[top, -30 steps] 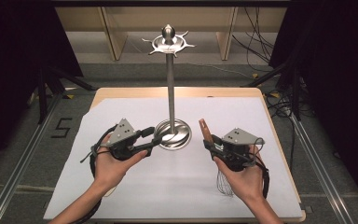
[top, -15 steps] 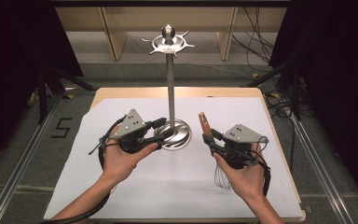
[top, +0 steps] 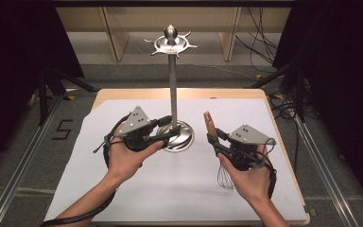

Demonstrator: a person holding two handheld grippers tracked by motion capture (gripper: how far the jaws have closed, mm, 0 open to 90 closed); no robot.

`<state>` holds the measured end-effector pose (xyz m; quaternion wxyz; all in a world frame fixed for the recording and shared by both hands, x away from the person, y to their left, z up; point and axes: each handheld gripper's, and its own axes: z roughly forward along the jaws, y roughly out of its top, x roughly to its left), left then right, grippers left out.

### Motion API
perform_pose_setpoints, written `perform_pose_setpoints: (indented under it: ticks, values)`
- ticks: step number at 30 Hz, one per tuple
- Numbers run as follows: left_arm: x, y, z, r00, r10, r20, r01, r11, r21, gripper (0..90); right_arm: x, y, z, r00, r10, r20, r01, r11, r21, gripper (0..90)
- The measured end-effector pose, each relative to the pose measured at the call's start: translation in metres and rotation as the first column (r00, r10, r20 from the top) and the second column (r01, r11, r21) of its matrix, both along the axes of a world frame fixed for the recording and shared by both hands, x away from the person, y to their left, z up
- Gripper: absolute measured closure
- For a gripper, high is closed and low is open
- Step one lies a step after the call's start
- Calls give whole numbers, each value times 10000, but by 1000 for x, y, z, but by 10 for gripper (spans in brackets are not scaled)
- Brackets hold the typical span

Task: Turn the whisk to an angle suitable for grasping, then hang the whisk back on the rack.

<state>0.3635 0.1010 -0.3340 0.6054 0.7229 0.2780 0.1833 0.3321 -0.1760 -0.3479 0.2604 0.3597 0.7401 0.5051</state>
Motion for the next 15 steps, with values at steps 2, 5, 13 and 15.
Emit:
perform_pose_setpoints:
  ticks: [2,5,13,15]
  values:
    - [0,0,0,10000,-6,-23,6,10000,-24,528,0,0,0,10000,-25,41,25,10000,-19,684]
    - [1,-1,1,10000,-3,-32,2,10000,-97,527,-2,0,2,10000,-28,89,28,10000,-23,684]
    - [1,-5,6,9999,-138,22,138,9998,-118,518,0,5,1,9995,9,330,-10,10000,34,683]
    - [1,-7,7,9997,-228,-10,228,9995,-206,513,-1,7,3,9998,73,203,-74,10000,38,683]
